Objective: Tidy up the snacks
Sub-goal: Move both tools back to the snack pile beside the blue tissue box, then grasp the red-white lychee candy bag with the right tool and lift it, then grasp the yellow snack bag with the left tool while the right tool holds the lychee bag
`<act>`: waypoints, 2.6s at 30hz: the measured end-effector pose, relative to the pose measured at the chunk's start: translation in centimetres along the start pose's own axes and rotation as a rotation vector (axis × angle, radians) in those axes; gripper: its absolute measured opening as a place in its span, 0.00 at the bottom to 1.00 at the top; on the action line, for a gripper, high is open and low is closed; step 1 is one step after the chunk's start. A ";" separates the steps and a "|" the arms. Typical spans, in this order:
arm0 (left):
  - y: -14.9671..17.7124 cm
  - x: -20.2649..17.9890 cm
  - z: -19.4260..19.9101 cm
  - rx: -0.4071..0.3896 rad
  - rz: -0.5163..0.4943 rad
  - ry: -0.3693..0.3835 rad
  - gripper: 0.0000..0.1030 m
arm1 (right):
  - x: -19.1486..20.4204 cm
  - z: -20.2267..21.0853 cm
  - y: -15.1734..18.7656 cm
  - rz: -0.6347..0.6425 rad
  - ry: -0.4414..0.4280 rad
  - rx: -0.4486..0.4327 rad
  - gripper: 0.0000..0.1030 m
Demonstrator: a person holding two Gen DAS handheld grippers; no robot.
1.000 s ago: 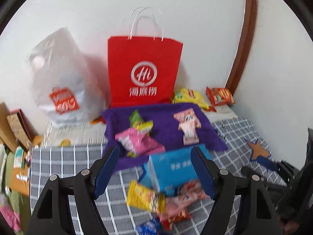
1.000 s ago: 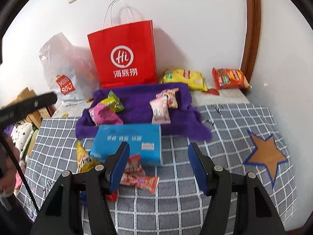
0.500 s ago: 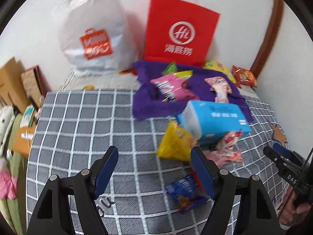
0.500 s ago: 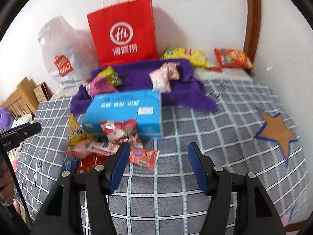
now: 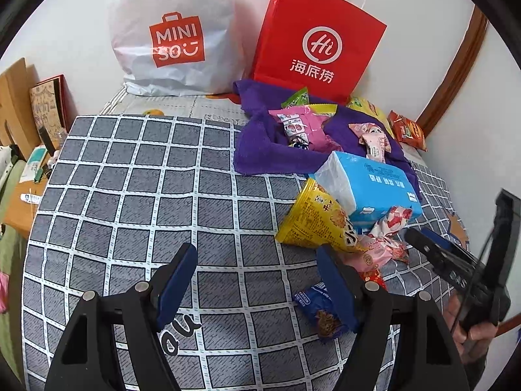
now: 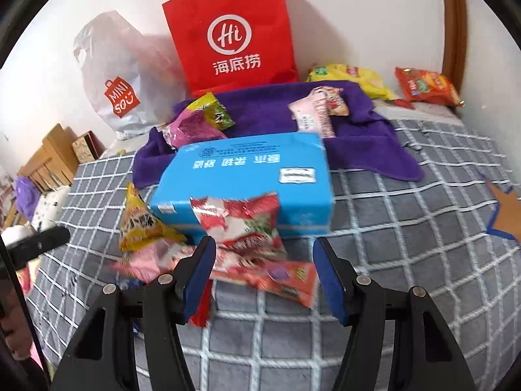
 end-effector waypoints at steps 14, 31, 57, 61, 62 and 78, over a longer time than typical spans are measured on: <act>0.8 0.0 -0.4 0.014 -0.022 0.040 0.72 | 2.3 -4.1 -0.3 0.056 0.016 0.051 0.51; -1.8 -4.6 -5.3 0.074 0.022 0.132 0.73 | -5.8 3.9 1.2 -0.034 0.087 -0.039 0.51; -0.9 -4.9 -6.8 0.137 -0.009 0.256 0.43 | -8.4 1.4 4.9 -0.128 0.118 0.085 0.51; -1.0 -4.9 -5.1 0.110 -0.009 0.249 0.42 | -8.2 2.1 4.7 -0.119 0.120 0.075 0.51; -1.1 -4.8 -4.8 0.105 -0.010 0.245 0.42 | -8.2 2.3 4.6 -0.116 0.122 0.072 0.51; -0.1 -5.0 -0.3 0.053 -0.044 0.205 0.27 | -5.9 4.9 3.3 -0.065 0.070 0.017 0.51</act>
Point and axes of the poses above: each gripper's, at about its wrist camera, not at the fingertips, and z roughly against the way its jaws point, x to its left, y to its underside, the point moved 9 cm from there along -z, roughly the way its jaws point, and after that the axes turned 8 degrees about z, right-handed, at the moved point
